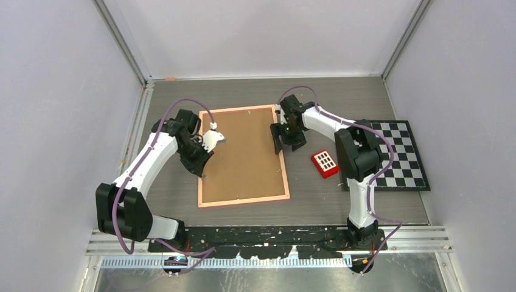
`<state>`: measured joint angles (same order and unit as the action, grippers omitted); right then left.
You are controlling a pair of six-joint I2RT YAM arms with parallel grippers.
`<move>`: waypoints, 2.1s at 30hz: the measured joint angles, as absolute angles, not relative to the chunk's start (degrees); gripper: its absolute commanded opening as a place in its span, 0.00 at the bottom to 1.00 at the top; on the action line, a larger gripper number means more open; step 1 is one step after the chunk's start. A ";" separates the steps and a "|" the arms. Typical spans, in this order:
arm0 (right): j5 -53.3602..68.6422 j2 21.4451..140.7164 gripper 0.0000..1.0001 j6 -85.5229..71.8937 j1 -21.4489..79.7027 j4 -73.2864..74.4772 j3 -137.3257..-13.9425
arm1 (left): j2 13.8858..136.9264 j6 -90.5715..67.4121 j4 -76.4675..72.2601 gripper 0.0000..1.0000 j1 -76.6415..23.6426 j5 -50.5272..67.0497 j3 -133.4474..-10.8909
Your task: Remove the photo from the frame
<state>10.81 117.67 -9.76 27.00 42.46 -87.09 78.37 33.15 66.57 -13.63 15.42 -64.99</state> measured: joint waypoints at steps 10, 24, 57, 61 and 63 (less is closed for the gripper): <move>7.25 118.54 0.69 -10.72 27.64 42.09 -87.61 | 78.24 33.76 60.38 0.00 -13.93 13.19 -62.15; 6.70 118.76 0.61 -10.98 27.81 41.85 -87.64 | 77.47 34.74 55.33 0.00 -15.79 9.82 -58.06; 8.40 118.76 0.55 -10.68 27.81 41.01 -87.15 | 75.72 33.98 44.27 0.00 -18.17 5.10 -55.33; 8.45 118.76 0.54 -10.68 27.81 41.01 -87.18 | 75.72 32.86 43.68 0.00 -18.28 6.13 -55.20; 8.45 118.76 0.55 -10.68 27.81 41.01 -87.18 | 75.72 32.01 43.81 0.00 -18.33 6.20 -55.05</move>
<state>8.45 118.76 -10.68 27.81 41.01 -87.18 75.72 32.01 43.81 -18.33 6.20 -55.05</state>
